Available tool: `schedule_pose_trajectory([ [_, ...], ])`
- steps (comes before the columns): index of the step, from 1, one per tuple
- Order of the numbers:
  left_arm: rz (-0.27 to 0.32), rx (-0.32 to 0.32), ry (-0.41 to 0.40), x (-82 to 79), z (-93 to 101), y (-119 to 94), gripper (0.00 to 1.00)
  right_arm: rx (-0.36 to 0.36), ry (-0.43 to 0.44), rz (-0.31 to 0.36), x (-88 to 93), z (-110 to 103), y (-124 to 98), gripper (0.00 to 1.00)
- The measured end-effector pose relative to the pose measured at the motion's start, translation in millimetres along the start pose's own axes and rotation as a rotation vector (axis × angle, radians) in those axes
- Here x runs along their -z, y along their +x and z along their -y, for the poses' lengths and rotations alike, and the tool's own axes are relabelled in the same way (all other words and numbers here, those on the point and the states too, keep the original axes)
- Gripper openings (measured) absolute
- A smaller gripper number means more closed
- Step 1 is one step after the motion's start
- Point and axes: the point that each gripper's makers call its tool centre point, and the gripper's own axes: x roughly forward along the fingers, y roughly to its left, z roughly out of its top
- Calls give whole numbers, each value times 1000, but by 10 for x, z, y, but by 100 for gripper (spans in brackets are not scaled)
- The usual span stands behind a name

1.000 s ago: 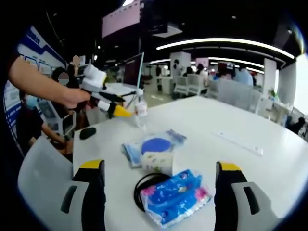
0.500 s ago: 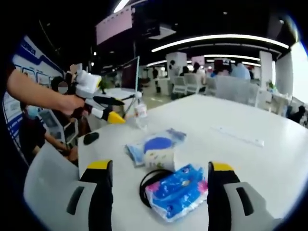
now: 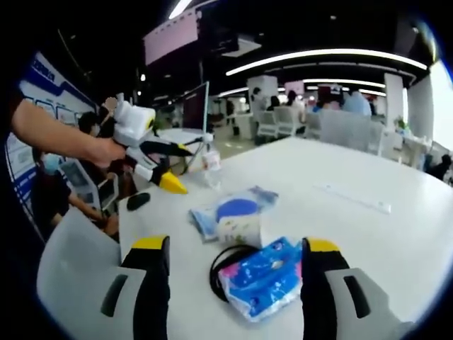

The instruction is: Arrange the tabletop items into an orderly group along one side of the table until the central work area is clear of visible clutter.

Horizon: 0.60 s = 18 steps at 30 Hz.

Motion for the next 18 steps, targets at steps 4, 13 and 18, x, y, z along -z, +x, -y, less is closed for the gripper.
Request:
schedule_pose_trajectory([
  [4, 0, 12, 5, -24, 55, 29, 92, 3, 5, 5, 1, 20, -15, 73],
  [13, -31, 49, 56, 30, 185, 106, 92, 7, 29, 4, 102, 43, -34, 73],
  [18, -44, 67, 71, 48, 248, 136, 91, 10, 62, 16, 136, 66, -32, 73],
])
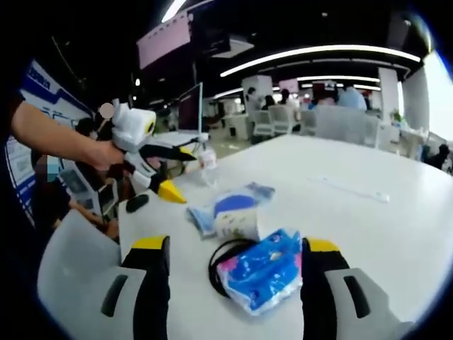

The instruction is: Arrange the tabletop items into an orderly group along one side of the table until the central work area is clear of visible clutter.

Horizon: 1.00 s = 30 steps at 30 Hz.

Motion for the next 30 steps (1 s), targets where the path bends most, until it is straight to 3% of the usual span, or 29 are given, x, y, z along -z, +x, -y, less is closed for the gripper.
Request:
schedule_pose_trajectory([
  [19, -44, 50, 22, 37, 126, 212, 89, 8, 80, -8, 261, 68, -37, 72],
  [30, -73, 91, 47, 87, 244, 326, 87, 11, 93, 32, 273, 85, -64, 74],
])
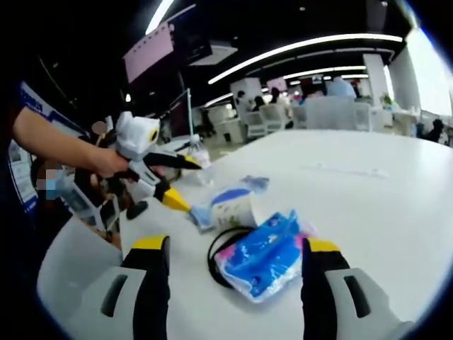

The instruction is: Arrange the tabletop items into an orderly group along one side of the table until the central work area is clear of visible clutter.

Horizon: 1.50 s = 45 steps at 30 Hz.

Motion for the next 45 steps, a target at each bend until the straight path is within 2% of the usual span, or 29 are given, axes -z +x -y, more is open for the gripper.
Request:
schedule_pose_trajectory([
  [6, -11, 23, 7, 7, 73, 63, 86, 28, -4, 15, 35, 71, -53, 79],
  [17, -27, 60, 18, -4, 186, 191, 85, 55, 35, 49, 74, 143, -104, 95],
  [28, -47, 96, 31, -66, 307, 336, 83, 60, 54, 53, 108, 169, -135, 97],
  [37, -84, 129, 48, -63, 360, 449, 71, 72, 65, 67, 79, 234, -176, 96],
  [45, -125, 153, 55, -3, 445, 544, 62, 90, 85, 68, 128, 290, -225, 96],
])
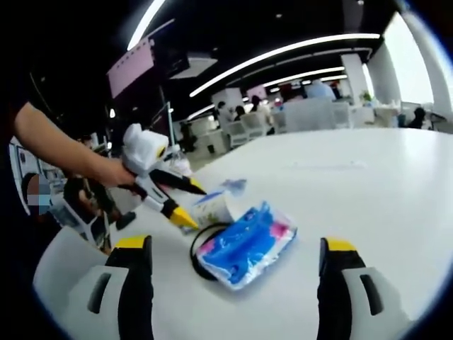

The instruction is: Arrange the tabletop items into an orderly group along one side of the table until the central work area is clear of visible clutter.

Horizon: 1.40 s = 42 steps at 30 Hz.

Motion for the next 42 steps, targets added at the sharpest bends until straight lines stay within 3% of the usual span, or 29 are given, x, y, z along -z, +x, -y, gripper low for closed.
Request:
schedule_pose_trajectory([
  [17, -47, 31, 4, 43, 14, 150, 45, 22, 40, 2, 50, 94, -39, 95],
  [42, -89, 33, -65, 193, 0, 145, 36, 21, 69, 9, 59, 80, -42, 95],
])
